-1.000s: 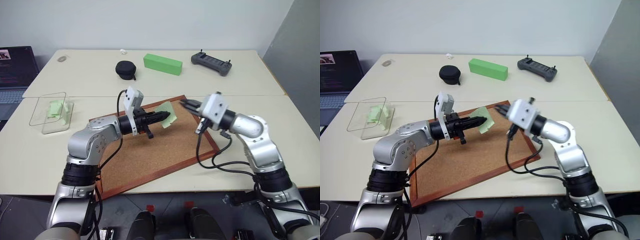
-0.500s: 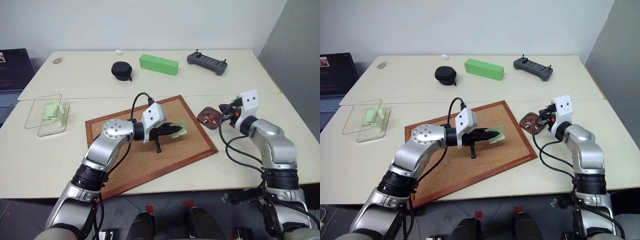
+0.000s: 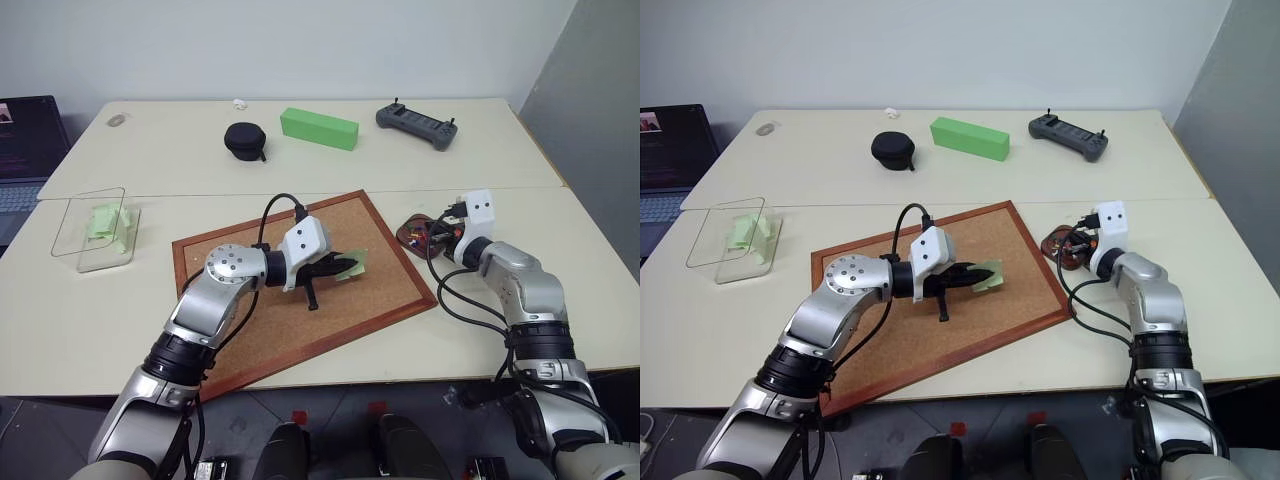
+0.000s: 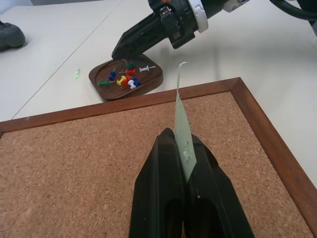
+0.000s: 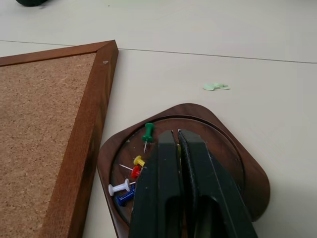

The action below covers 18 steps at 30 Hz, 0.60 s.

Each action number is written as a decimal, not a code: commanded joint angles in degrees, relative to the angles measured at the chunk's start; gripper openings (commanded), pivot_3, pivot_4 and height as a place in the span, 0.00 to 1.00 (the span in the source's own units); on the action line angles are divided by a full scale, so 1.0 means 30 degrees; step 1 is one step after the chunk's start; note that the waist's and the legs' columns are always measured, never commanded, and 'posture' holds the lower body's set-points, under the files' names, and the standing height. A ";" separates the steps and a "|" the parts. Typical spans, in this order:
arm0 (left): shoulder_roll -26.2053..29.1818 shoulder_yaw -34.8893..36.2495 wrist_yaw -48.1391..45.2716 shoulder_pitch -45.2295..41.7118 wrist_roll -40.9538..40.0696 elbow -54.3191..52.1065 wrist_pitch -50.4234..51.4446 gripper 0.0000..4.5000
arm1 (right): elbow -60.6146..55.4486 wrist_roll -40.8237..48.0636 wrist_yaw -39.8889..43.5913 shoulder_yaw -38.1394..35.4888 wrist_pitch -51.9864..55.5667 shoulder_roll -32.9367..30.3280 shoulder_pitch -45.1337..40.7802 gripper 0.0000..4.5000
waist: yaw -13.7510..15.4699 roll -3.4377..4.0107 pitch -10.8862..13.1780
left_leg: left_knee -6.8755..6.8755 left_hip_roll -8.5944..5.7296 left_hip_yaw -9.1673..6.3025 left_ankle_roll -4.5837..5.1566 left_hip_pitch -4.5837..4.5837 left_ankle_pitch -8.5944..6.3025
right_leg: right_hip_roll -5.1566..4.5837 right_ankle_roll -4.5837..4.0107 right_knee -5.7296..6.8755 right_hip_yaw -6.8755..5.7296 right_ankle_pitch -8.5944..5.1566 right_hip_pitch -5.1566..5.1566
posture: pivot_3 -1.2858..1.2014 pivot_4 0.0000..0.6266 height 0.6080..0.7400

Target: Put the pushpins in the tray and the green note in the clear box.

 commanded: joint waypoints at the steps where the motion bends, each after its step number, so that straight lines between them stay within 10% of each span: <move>1: 0.0189 0.0612 0.0079 0.0050 -0.0145 -0.0939 0.0109 0.00 | -0.0180 0.0220 -0.0013 -0.0022 -0.0556 -0.0118 -0.0519 0.18 | 0.0001 0.0000 0.0000 | 0.0000 0.0001 0.0001 0.0000 0.0000 0.0000 | -0.0002 0.0000 0.0000 0.0001 0.0000 0.0000 | 0.52 0.24 1.00; 7: 0.0191 0.0674 0.0097 0.0067 -0.0173 -0.1108 0.0283 0.00 | -0.0053 0.0078 0.0014 0.0104 -0.0764 -0.0230 -0.0610 0.46 | -0.0007 0.0000 0.0000 | 0.0000 0.0002 -0.0001 0.0000 0.0003 0.0000 | 0.0000 0.0000 0.0002 -0.0001 0.0000 0.0000 | 0.52 0.24 1.00; 18: -0.0038 0.0700 0.0057 -0.0213 -0.0126 -0.0788 0.0217 0.00 | 0.0197 -0.0446 -0.0116 0.0412 -0.1625 -0.0634 -0.0677 0.46 | -0.0002 0.0000 0.0000 | 0.0001 0.0000 0.0002 0.0000 0.0002 0.0000 | -0.0001 0.0000 0.0000 0.0000 0.0000 0.0000 | 0.52 0.24 1.00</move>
